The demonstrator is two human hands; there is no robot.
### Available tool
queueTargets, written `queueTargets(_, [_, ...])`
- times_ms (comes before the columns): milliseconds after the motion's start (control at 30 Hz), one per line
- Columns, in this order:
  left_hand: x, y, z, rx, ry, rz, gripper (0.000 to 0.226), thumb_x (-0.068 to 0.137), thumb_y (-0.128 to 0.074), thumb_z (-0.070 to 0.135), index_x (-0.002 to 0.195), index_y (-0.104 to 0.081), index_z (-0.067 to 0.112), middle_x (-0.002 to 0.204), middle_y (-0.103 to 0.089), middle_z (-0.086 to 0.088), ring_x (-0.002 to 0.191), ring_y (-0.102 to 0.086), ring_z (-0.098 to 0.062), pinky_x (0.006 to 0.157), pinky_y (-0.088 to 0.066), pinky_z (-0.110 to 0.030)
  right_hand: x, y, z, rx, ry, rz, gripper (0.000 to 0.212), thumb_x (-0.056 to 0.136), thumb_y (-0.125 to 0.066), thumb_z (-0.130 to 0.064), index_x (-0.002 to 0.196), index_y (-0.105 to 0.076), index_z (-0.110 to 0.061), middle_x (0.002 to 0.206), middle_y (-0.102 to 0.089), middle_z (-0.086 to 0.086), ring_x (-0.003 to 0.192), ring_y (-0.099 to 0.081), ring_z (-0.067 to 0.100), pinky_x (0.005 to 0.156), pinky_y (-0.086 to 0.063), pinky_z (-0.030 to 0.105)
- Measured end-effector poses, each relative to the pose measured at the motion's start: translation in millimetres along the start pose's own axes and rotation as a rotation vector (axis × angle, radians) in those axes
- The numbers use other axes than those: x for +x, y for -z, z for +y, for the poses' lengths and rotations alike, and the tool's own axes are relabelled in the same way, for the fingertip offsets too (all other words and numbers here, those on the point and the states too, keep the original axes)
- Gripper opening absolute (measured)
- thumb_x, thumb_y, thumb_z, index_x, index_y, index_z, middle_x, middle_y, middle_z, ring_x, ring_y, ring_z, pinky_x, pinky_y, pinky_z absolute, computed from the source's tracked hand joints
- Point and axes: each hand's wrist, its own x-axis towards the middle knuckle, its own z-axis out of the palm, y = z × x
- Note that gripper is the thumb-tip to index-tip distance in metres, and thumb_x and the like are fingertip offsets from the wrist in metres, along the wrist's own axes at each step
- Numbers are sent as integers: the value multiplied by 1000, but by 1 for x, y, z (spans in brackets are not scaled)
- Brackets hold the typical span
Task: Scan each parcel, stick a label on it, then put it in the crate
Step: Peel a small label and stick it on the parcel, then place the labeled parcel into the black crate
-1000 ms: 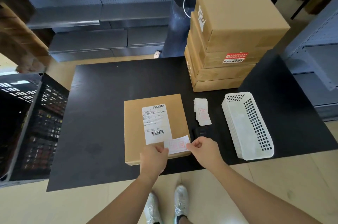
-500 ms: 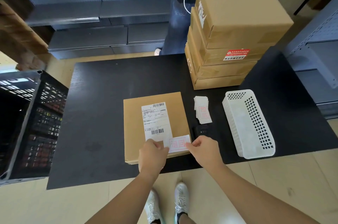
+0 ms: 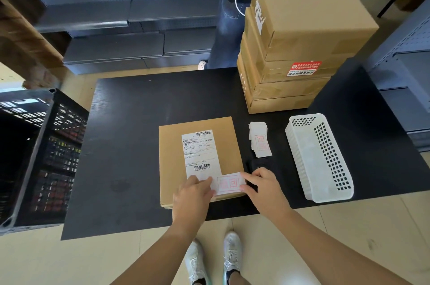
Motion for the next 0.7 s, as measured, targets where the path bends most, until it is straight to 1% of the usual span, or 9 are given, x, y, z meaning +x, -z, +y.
queueTargets(133, [1,-1,-2,-22,-2,-9,28,98,-59,38,125,-67,34,93,-41,9,95,-52,-18,74,-49,-36,-1,3,0,113,-36,-14,41,96,-71,-21,137,-66,-20,106,-54,-9,101,-53,7,92,-49,20])
queueTargets(233, [2,-3,-5,-46,-21,4,29,96,-63,36,124,-68,31,92,-41,10,94,-52,-18,73,-47,-35,-1,2,-2,137,-59,-36,41,97,-70,-19,137,-65,-21,112,-58,-10,94,-57,2,85,-47,7])
queueTargets(300, [4,0,-10,-72,-48,36,34,93,-66,35,126,-68,27,93,-48,8,92,-54,-19,72,-45,-34,1,2,-5,214,-124,15,41,95,-72,-19,136,-65,-21,116,-63,-7,96,-60,1,82,-49,7])
queueTargets(367, [9,13,-19,-160,69,144,39,92,-67,37,128,-65,25,100,-57,2,97,-55,-24,80,-46,-37,8,5,-13,393,-245,50,51,95,-72,-23,143,-57,-23,124,-63,-8,106,-62,3,83,-49,10])
queueTargets(433, [20,27,-37,-198,266,233,47,88,-66,48,128,-57,26,115,-58,-3,110,-53,-30,91,-45,-43,17,9,-23,541,-331,-9,62,95,-71,-29,151,-45,-26,141,-57,-8,124,-57,7,97,-48,19])
queueTargets(533, [31,38,-73,-468,552,106,86,81,-69,60,153,-33,28,151,-38,-5,137,-37,-32,110,-38,-54,33,7,-31,606,-446,-116,70,96,-69,-37,157,-35,-32,155,-45,-4,139,-47,16,110,-48,40])
queueTargets(600, [33,42,-86,-726,612,2,89,83,-67,60,156,-26,29,149,-38,2,130,-46,-28,103,-46,-47,42,1,-32,642,-513,-139,69,96,-68,-38,156,-34,-35,153,-46,-4,135,-51,18,107,-51,43])
queueTargets(667, [34,42,-88,-950,622,-76,69,94,-65,46,152,-35,25,137,-52,8,115,-59,-18,87,-50,-34,47,-6,-30,682,-532,-148,65,96,-68,-38,154,-38,-35,147,-53,-6,127,-58,17,104,-54,44])
queueTargets(700, [35,40,-90,-989,618,-95,60,96,-65,41,148,-41,24,134,-58,9,111,-62,-15,82,-50,-31,48,-9,-30,700,-535,-151,60,97,-67,-37,151,-42,-35,142,-58,-7,122,-61,16,102,-55,44])
